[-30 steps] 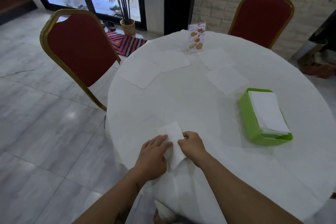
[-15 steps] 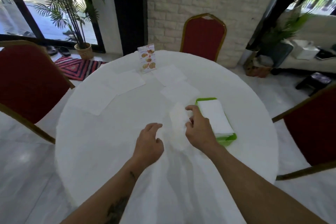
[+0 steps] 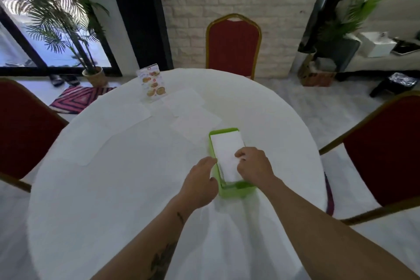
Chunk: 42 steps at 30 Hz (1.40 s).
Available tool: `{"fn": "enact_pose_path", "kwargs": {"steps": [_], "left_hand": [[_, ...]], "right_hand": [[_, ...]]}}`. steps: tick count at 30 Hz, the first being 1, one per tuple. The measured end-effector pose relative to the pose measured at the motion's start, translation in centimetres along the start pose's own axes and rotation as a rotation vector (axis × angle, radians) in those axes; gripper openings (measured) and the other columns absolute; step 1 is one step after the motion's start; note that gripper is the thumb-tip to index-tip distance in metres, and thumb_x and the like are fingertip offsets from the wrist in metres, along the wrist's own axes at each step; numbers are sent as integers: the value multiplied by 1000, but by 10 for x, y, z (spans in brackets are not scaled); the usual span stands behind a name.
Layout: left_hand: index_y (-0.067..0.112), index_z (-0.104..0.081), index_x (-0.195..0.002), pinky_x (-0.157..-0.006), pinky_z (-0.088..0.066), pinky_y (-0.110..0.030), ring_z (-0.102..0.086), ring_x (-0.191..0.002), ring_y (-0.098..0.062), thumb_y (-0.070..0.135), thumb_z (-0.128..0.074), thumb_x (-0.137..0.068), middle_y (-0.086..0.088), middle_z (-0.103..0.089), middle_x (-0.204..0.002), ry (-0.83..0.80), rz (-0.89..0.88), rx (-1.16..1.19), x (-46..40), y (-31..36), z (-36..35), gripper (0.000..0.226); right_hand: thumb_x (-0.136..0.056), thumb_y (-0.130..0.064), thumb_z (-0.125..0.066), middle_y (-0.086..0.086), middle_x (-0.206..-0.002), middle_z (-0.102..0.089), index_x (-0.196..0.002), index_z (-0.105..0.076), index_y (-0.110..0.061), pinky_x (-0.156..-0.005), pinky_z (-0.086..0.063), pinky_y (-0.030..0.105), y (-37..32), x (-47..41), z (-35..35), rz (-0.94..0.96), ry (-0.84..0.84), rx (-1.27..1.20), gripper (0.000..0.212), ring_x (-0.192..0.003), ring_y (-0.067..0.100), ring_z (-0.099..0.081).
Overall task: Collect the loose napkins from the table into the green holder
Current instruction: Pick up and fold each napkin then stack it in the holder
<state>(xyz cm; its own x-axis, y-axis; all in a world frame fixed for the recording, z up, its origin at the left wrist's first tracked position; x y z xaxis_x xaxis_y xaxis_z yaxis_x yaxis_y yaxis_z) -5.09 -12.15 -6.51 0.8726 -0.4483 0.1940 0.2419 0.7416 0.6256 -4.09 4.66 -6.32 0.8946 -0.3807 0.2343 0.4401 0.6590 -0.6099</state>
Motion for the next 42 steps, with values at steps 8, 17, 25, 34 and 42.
{"fn": "enact_pose_path", "kwargs": {"steps": [8, 17, 25, 34, 42], "left_hand": [[21, -35, -146, -116, -29, -41, -27, -141, -26, 18, -47, -89, -1, -20, -159, -12, 88, -111, -9, 6, -12, 58], [20, -52, -132, -110, -34, -31, -39, -130, -20, 10, -48, -87, 1, -43, -142, 112, 79, -59, -17, 11, 5, 47], [21, -60, -123, -108, -35, -32, -40, -128, -21, 5, -49, -83, -1, -50, -134, 291, 149, 110, -61, -31, 64, 45], [26, -25, -149, -119, -14, -49, -9, -148, -23, 23, -47, -84, -2, -13, -161, 27, 265, -210, -152, -120, 63, 69], [29, -16, -151, -120, -1, -52, 5, -149, -20, 30, -41, -91, 1, -2, -163, -13, 116, -344, -173, -151, 45, 65]], "right_hand": [[-83, -31, -53, 4, -131, -46, -127, -57, -20, -90, -41, 36, -26, 5, 7, 326, 84, 458, 46, -114, 25, -42], [-90, -30, -45, -3, -127, -57, -125, -58, -25, -94, -37, 39, -34, 0, -1, 403, -28, 468, 38, -114, 22, -46], [-88, -22, -54, 5, -125, -55, -122, -61, -23, -99, -44, 40, -75, -77, 13, 283, -26, 89, 35, -119, 26, -47], [-88, -20, -56, 7, -133, -56, -130, -56, -14, -104, -44, 36, -74, -198, -29, -64, -117, -56, 42, -123, 27, -53], [-87, -24, -54, 14, -145, -42, -147, -34, -11, -107, -39, 39, -64, -242, -72, -239, -136, -2, 64, -132, 34, -41]]}}
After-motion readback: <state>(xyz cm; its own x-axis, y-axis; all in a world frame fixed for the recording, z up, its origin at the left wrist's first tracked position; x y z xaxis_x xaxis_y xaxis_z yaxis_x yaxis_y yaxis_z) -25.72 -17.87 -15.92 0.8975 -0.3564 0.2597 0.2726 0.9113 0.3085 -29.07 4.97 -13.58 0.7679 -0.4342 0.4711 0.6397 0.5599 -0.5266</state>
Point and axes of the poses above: each hand's wrist, its own x-axis away from the middle knuckle, its own z-axis out of the back of the hand, y = z × x, the point moved 9 cm from there along -x, towards the middle knuckle
